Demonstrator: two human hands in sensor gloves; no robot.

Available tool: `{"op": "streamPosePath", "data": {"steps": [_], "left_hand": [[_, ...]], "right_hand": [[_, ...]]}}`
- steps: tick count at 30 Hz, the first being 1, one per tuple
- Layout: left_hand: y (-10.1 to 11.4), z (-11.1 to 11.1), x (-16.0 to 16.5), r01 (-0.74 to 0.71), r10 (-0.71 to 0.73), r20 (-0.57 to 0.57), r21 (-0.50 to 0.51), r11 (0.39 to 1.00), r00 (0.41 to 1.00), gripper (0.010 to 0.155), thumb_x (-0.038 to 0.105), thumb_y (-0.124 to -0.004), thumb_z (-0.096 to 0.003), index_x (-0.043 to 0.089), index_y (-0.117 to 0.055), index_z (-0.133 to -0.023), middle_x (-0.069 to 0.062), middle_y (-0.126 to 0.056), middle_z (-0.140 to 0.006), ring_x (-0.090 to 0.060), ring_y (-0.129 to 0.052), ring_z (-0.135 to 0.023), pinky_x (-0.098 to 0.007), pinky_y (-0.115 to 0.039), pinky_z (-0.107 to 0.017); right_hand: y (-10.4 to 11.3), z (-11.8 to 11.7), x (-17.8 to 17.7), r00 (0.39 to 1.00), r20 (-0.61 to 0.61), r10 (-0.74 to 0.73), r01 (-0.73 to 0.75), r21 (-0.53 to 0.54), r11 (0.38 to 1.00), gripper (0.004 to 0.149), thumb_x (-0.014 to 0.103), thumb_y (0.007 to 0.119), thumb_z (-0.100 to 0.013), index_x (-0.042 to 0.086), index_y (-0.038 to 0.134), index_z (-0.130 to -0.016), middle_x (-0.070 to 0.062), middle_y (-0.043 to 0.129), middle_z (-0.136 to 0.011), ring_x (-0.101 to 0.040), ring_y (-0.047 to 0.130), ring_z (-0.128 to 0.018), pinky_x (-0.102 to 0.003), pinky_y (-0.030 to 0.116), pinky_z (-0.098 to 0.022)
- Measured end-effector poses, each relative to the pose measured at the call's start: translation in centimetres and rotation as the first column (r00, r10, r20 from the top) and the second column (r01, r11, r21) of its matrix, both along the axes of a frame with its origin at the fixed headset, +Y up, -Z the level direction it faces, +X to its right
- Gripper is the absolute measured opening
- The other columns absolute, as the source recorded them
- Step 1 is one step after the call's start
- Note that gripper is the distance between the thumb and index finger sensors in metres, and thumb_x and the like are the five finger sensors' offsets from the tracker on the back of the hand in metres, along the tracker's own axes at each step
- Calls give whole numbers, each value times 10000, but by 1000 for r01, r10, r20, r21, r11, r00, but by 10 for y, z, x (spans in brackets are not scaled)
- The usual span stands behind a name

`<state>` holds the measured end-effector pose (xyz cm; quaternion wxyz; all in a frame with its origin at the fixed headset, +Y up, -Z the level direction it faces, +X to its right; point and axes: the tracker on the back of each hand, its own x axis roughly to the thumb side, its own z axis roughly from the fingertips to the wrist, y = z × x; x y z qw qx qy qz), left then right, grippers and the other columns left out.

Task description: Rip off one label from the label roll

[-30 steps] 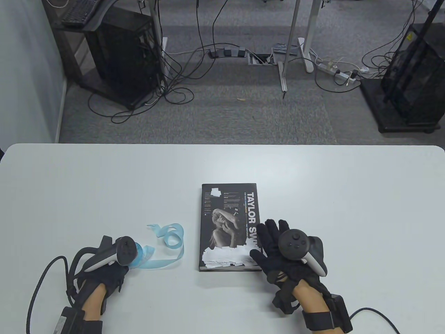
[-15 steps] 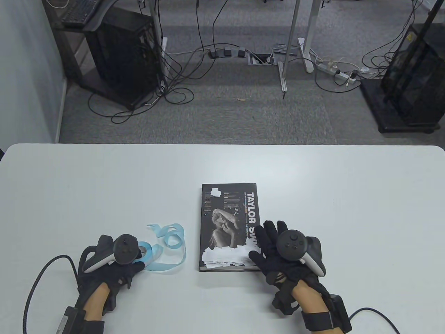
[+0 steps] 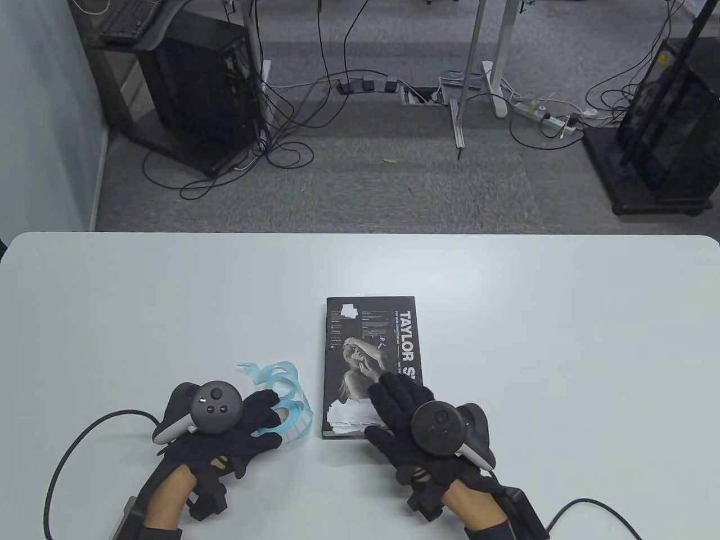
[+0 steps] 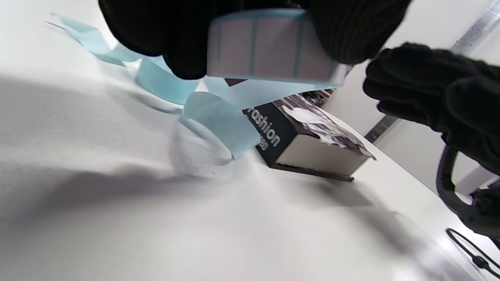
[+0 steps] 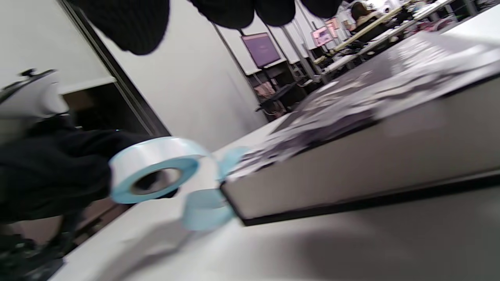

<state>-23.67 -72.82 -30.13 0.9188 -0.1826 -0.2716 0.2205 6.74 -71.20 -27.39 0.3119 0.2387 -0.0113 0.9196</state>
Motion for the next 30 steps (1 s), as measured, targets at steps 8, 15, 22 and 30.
{"op": "streamPosePath", "data": {"steps": [8, 15, 22, 30], "left_hand": [[8, 11, 13, -18, 17, 69, 10, 1000, 997, 572, 494, -760, -452, 133, -721, -895, -134, -493, -1113, -335, -741, -971, -498, -635, -696], [12, 16, 20, -53, 51, 104, 17, 998, 993, 572, 493, -760, -452, 131, -723, -894, -136, -500, -1111, -337, -743, -970, -500, -635, -696], [14, 17, 25, -78, 74, 113, 33, 996, 991, 573, 489, -755, -452, 123, -721, -892, -145, -503, -1106, -347, -748, -964, -508, -641, -691], [12, 18, 29, -131, 129, 134, 7, 991, 983, 572, 478, -755, -453, 114, -714, -893, -152, -489, -1107, -359, -737, -965, -518, -634, -691]], "right_hand": [[-5, 13, -28, 999, -37, -27, 26, -37, 999, 676, 491, 841, -406, 164, 654, -968, -166, 649, -1018, -421, 722, -922, -595, 573, -671], [-11, 17, -44, 994, 6, -112, 113, -69, 991, 633, 491, 876, -374, 117, 785, -876, -192, 826, -892, -421, 902, -778, -590, 699, -585], [-12, 19, -47, 978, 58, -200, 201, -15, 979, 569, 414, 931, -350, 59, 855, -789, -212, 925, -774, -409, 1000, -650, -576, 767, -519], [-9, 19, -38, 951, 104, -292, 288, 53, 956, 470, 340, 977, -318, 88, 923, -711, -176, 1010, -672, -362, 1067, -549, -542, 824, -475]]}}
